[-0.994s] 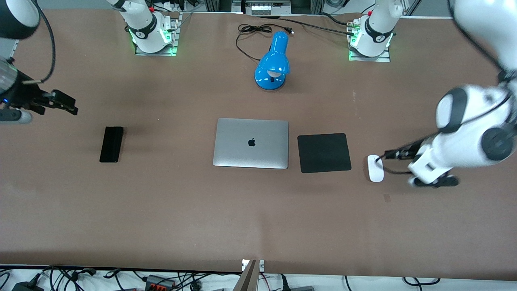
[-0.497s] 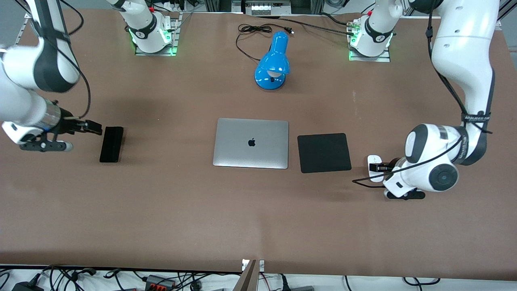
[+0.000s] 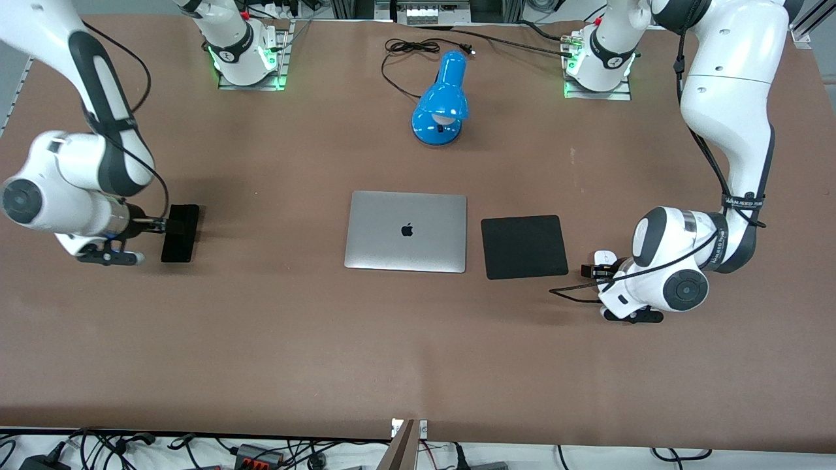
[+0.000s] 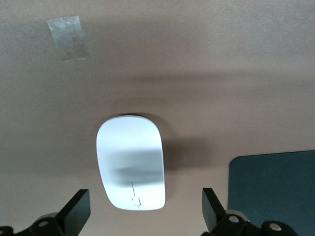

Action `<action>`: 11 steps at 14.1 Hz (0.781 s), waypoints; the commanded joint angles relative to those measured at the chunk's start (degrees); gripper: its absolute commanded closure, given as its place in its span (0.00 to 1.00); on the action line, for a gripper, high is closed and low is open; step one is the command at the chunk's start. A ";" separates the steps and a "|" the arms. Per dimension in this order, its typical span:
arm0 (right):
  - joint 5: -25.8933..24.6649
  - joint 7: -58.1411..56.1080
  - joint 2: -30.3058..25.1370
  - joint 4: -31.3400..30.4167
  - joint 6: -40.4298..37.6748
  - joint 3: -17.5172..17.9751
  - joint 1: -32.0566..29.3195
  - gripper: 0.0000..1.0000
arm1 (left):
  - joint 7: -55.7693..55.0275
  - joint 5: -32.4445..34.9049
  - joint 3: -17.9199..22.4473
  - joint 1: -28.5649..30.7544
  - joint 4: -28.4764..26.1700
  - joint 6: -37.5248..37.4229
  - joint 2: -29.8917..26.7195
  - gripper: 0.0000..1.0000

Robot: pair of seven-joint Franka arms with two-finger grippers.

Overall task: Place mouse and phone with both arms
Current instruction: 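Grasp the white mouse with the left gripper while the right gripper grasps the phone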

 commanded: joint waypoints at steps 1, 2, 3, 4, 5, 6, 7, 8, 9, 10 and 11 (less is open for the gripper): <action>-0.65 -0.44 2.63 0.30 1.61 0.60 -1.07 0.00 | 2.89 1.29 -0.10 0.96 -0.13 0.96 1.30 0.00; -0.65 -0.44 2.90 0.30 1.70 0.60 -1.15 0.00 | 5.08 1.20 -0.01 1.31 -0.04 0.96 1.74 0.00; -0.65 -0.44 3.07 0.30 1.70 0.60 -1.24 0.00 | 5.36 1.20 -0.01 1.83 -0.04 0.78 1.74 0.00; -0.65 -0.44 3.51 0.30 1.70 0.60 -1.33 0.00 | 4.93 1.11 -0.01 1.66 -0.13 0.52 1.74 0.00; -0.65 -0.44 3.95 0.38 2.22 0.60 -1.59 0.00 | 4.75 1.11 -0.01 1.23 -0.13 0.52 1.74 0.00; -0.65 -0.44 4.39 0.30 2.66 0.60 -1.68 0.00 | 4.32 1.03 -0.01 1.05 -0.13 0.61 1.74 0.00; -0.65 -0.44 4.74 0.30 2.75 0.60 -1.68 0.00 | 4.14 1.03 -0.01 1.22 -0.39 0.78 1.83 0.00; -0.74 -0.53 5.09 0.30 2.67 0.60 -1.68 0.00 | 4.13 1.03 -0.10 1.75 -0.74 1.04 1.83 0.00; -1.26 -0.53 5.27 0.30 2.75 0.60 -1.59 0.00 | 4.13 0.68 -0.10 1.75 -0.83 1.05 1.83 0.00; -2.83 -0.53 5.45 0.38 2.76 0.60 -1.51 0.00 | 4.13 0.59 -0.10 1.75 -0.83 1.13 1.92 0.00; -4.42 -0.44 5.53 0.47 2.76 0.60 -1.50 0.00 | 4.05 0.32 -0.10 1.84 -0.92 1.13 1.92 0.00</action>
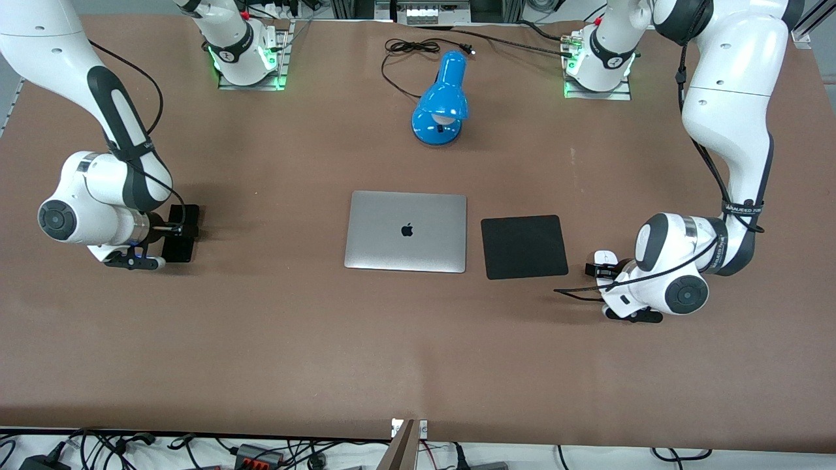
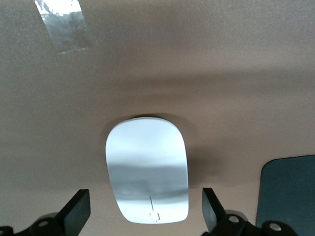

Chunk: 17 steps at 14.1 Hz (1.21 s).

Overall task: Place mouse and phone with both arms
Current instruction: 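Grasp the white mouse with the left gripper while the right gripper grasps the phone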

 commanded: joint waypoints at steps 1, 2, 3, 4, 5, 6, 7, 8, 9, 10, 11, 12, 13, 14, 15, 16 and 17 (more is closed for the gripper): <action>-2.73 -0.26 0.51 0.40 0.45 0.63 -0.81 0.00 | 0.43 -0.18 -0.19 0.72 -0.83 1.27 -0.01 0.00; -2.82 -0.26 0.86 0.40 0.45 0.63 -0.81 0.00 | 0.43 -0.18 -0.28 1.08 -2.31 3.02 -0.09 0.00; -2.82 -0.26 1.30 0.40 0.45 0.63 -0.90 0.00 | 0.43 -0.53 -0.28 1.17 -3.20 4.43 -0.18 0.00; -2.82 -0.08 1.74 0.49 0.54 0.63 -0.90 0.00 | 0.43 -0.62 -0.28 1.17 -3.21 4.36 -0.36 0.03; -2.82 0.01 1.83 0.49 0.62 0.63 -0.90 0.00 | 0.43 -0.62 -0.28 0.99 -3.12 4.18 -0.44 0.08; -2.82 0.09 1.92 0.66 0.54 0.63 -0.73 0.00 | 0.43 -0.62 -0.28 0.99 -3.03 4.09 -0.53 0.14; -2.82 0.18 2.01 0.75 0.54 0.63 -0.72 0.00 | 0.51 -0.62 -0.28 0.99 -2.95 4.00 -0.62 0.20; -2.82 0.18 2.01 0.75 0.62 0.63 -0.64 0.00 | 0.51 -0.62 -0.28 0.99 -2.77 4.00 -0.62 0.24; -2.90 0.18 1.92 0.75 0.63 0.63 -0.55 0.00 | 0.25 -0.71 -0.28 0.99 -2.51 4.00 -0.71 0.27; -2.90 0.10 2.01 0.75 0.71 0.63 -0.72 0.00 | -0.10 -0.71 -0.28 0.90 -2.33 3.92 -0.71 0.32; -2.90 -0.25 2.01 0.75 0.89 0.63 -0.81 0.00 | -1.23 -0.97 -0.36 0.73 -2.16 3.39 -0.80 0.37; -2.90 -0.08 1.92 0.67 0.80 0.63 -0.55 0.00 | -2.11 -2.19 -0.36 0.81 -1.98 2.87 -0.97 0.41; -2.82 0.35 1.92 0.67 0.54 0.63 -0.55 0.14 | -2.12 -3.16 -0.36 0.73 -1.28 2.34 -1.41 0.48; -2.82 0.36 1.83 0.67 0.36 0.63 -0.90 0.28 | -2.12 -3.17 -0.36 0.81 -0.49 0.94 -1.67 0.53; -2.82 0.36 1.83 0.75 0.45 0.63 -0.81 0.41 | -2.12 -3.17 -0.36 0.38 1.17 -1.77 -1.68 0.56; -2.73 0.36 1.83 0.67 0.36 0.63 -0.81 0.53 | -2.12 -3.17 -0.89 -0.06 2.49 -4.23 -1.68 0.57; -2.73 0.36 1.83 0.67 0.36 0.63 -0.81 0.61 | -2.38 -3.25 -2.89 -0.24 3.37 -6.17 -1.76 0.53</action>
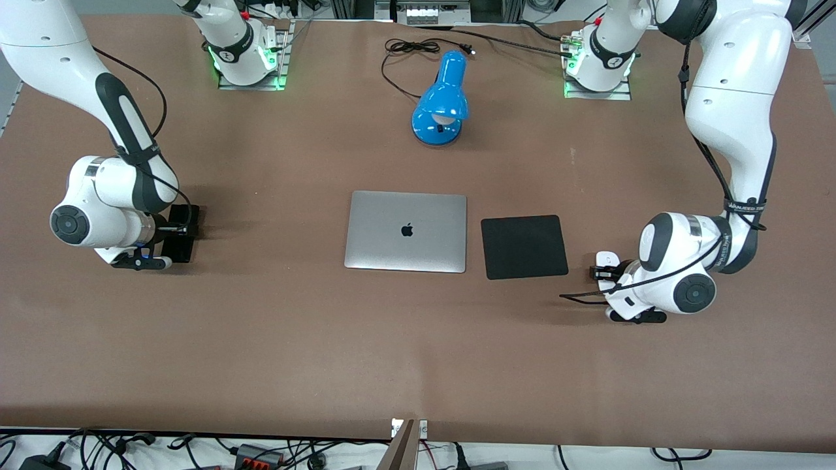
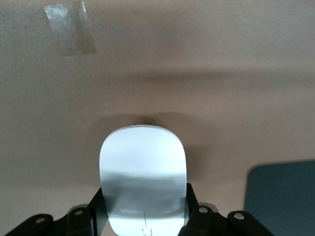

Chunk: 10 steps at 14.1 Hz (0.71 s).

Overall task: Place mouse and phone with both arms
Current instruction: 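Carry the mouse onto the black pad while the right gripper carries the phone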

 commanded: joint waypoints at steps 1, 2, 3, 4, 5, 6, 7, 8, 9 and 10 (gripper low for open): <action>-0.98 0.42 0.31 0.34 0.13 0.66 -0.80 0.70 | -1.85 -1.07 -4.90 -0.87 2.32 -6.37 -1.72 0.52; -0.98 0.42 0.31 0.34 0.04 0.57 -0.72 0.74 | -4.73 -1.08 -7.19 -1.05 2.23 -7.95 -1.81 0.53; -0.98 0.42 0.14 0.34 0.04 0.66 -0.80 0.79 | -9.72 -1.08 -9.91 -1.74 2.15 -8.58 -1.73 0.53; -0.98 0.51 -0.12 0.42 -0.13 0.75 -0.72 0.80 | -14.03 -1.16 -11.42 -2.19 1.97 -8.15 -1.12 0.53; -0.89 0.51 -1.00 0.51 -0.66 1.01 -0.63 0.81 | -16.77 -0.99 -12.04 -4.10 1.97 -7.80 -0.15 0.53; -0.37 0.60 -2.05 0.69 -1.97 1.19 -0.45 0.82 | -17.32 -0.99 -12.05 -5.95 1.45 -6.58 0.12 0.53; -0.28 0.60 -3.89 0.86 -3.81 1.36 -0.02 0.82 | -17.24 -0.73 -12.05 -6.93 0.22 -5.26 0.29 0.52; -0.19 0.60 -5.30 1.21 -5.48 2.41 0.68 0.82 | -17.24 -0.64 -12.05 -7.63 -0.66 -4.11 0.64 0.51; -0.19 0.69 -6.36 1.74 -6.80 3.55 1.04 0.82 | -17.33 -0.64 -12.05 -7.90 -0.84 -3.58 0.91 0.51; -0.19 1.12 -6.54 2.61 -7.69 4.60 1.65 0.82 | -17.24 -0.55 -11.96 -8.51 -1.10 -3.23 1.26 0.51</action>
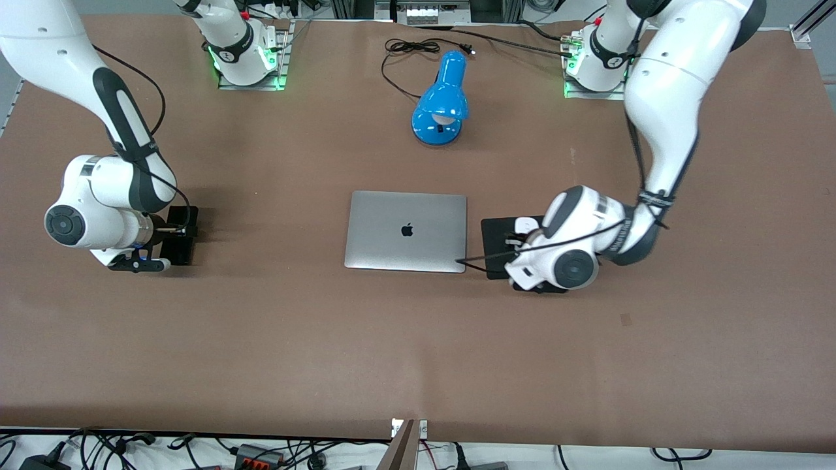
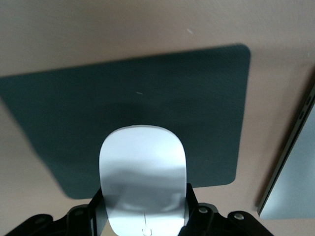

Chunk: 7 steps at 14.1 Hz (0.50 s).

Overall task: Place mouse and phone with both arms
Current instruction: 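Carry the mouse onto the black pad while the right gripper carries the phone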

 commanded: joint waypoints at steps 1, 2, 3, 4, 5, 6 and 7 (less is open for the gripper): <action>-0.19 2.88 -3.25 1.58 -3.73 3.72 1.64 0.82 | 0.02 0.14 -0.06 0.38 -1.01 2.13 0.56 0.51; -0.19 5.59 -3.16 2.20 -3.73 5.13 2.34 0.82 | 0.02 0.23 -0.06 0.29 -1.45 3.53 0.82 0.50; -0.19 8.58 -2.90 2.73 -3.73 6.02 3.40 0.82 | 0.10 0.41 -0.06 0.29 -1.89 4.42 0.91 0.50; -0.19 11.13 -2.46 2.82 -3.64 6.20 4.97 0.82 | 0.37 0.50 0.12 0.29 -2.24 4.51 1.00 0.49; -0.19 12.64 -1.76 2.82 -3.47 6.20 6.64 0.82 | 0.45 0.50 0.12 0.29 -2.24 4.51 0.91 0.47; -0.11 13.35 -1.23 3.00 -2.95 6.20 8.49 0.82 | 0.46 0.50 0.20 0.29 -2.24 4.51 1.00 0.35; 0.07 13.96 -0.62 3.78 -2.85 6.20 9.98 0.82 | 0.46 0.50 0.29 0.21 -2.24 4.69 1.09 0.26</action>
